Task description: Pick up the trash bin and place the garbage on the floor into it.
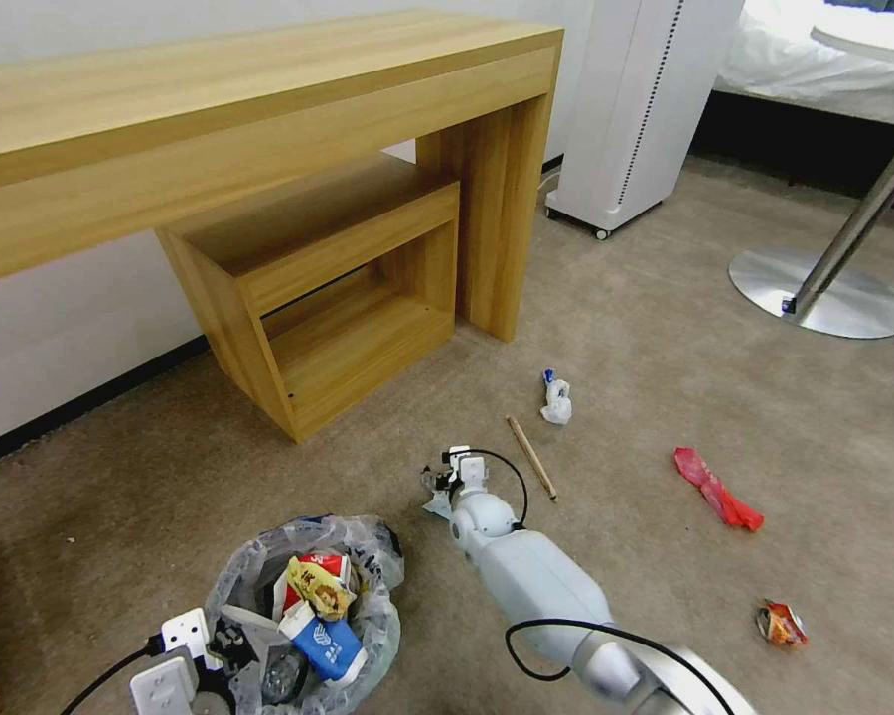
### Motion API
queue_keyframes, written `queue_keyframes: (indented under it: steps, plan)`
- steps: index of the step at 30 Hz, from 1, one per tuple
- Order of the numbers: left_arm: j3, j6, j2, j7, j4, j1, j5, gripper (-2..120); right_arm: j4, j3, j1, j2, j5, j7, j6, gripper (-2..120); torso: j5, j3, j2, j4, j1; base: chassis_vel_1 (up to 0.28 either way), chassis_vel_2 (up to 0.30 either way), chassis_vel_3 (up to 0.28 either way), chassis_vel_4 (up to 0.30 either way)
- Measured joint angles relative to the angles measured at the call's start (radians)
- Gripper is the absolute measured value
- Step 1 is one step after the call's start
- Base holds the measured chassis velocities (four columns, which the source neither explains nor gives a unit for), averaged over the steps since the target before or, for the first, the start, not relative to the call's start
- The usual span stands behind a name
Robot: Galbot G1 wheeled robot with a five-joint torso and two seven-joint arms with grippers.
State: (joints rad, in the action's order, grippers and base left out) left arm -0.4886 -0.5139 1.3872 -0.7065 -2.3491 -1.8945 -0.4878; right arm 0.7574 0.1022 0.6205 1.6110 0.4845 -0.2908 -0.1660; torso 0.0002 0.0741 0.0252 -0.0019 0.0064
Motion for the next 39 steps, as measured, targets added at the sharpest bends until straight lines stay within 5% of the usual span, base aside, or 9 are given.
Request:
queue_keyframes:
  steps: [30, 39]
  plan:
    - [0.055, 0.032, 0.027, 0.034, 0.012, -0.027, 0.095, 0, -0.207, -0.065, -0.022, -0.002, -0.180, 0.077, 0.117, 97, 0.0000, 0.000, 0.000, -0.0003, 0.000, 0.000, 0.000, 0.000, 0.000]
    - [0.058, 0.041, 0.021, 0.041, 0.019, -0.028, 0.108, 0, -0.213, -0.064, -0.018, -0.003, -0.177, 0.116, 0.151, 68, -0.0002, 0.000, 0.000, -0.0003, 0.000, 0.000, 0.000, 0.000, 0.000]
